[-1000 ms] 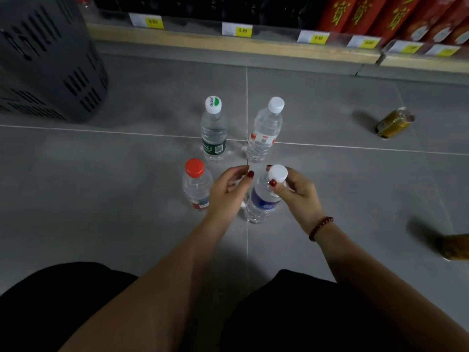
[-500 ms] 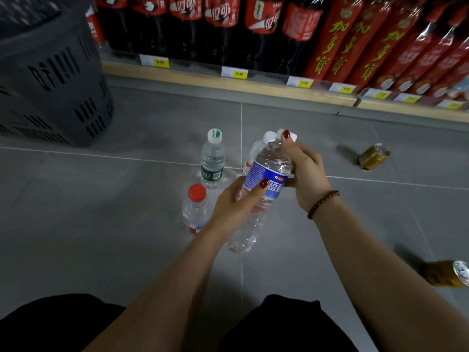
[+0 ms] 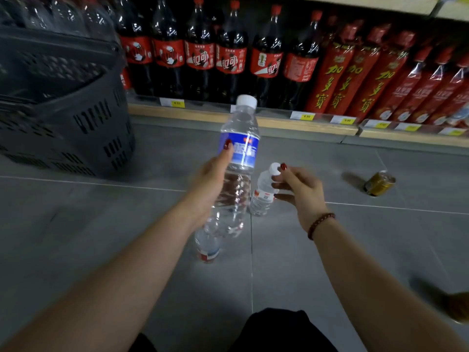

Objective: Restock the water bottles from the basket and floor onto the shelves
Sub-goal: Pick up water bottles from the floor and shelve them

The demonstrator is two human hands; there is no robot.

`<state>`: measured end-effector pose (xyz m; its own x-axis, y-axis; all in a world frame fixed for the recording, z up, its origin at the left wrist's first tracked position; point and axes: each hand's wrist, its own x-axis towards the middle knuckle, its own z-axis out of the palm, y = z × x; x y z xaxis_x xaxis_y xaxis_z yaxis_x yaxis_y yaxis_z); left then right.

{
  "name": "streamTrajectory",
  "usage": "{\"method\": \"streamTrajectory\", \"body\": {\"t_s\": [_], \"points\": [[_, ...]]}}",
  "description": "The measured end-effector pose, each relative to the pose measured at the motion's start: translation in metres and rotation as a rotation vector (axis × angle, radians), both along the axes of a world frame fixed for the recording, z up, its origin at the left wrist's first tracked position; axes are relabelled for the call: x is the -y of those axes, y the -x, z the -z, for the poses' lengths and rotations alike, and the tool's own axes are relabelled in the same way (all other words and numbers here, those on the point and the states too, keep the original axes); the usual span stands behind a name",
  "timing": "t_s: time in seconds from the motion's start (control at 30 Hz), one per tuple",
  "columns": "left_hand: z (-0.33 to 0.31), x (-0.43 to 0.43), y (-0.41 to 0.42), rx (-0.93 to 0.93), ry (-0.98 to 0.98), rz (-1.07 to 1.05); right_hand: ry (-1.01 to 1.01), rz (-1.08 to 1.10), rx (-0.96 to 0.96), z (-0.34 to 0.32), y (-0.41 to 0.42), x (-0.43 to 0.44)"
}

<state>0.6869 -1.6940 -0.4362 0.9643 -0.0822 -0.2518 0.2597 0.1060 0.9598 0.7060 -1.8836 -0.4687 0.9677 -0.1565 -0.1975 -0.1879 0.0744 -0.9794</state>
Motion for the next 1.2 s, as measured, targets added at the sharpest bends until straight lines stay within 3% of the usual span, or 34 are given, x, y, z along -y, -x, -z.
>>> {"method": "streamTrajectory", "body": {"t_s": [0.17,0.27,0.5,0.8,1.03,1.2], "points": [[0.006,-0.037,-0.022,-0.003,-0.059,-0.133,-0.006,0.214,-0.144,0.051,-0.006,0.001],[0.026,-0.048,-0.029,-0.075,-0.034,-0.229,0.063,0.17,-0.206,0.073,-0.02,-0.004],[0.049,-0.06,-0.04,-0.168,0.252,-0.243,0.137,0.112,-0.127,0.11,-0.053,-0.019],[0.058,-0.065,-0.05,-0.175,0.21,-0.229,0.208,0.127,-0.162,0.129,-0.071,-0.021],[0.047,-0.058,-0.05,-0.158,0.454,-0.26,0.099,0.096,-0.141,0.084,-0.062,-0.01],[-0.024,-0.053,-0.037,-0.193,0.377,-0.298,0.052,0.05,-0.115,-0.009,-0.058,-0.01]]}}
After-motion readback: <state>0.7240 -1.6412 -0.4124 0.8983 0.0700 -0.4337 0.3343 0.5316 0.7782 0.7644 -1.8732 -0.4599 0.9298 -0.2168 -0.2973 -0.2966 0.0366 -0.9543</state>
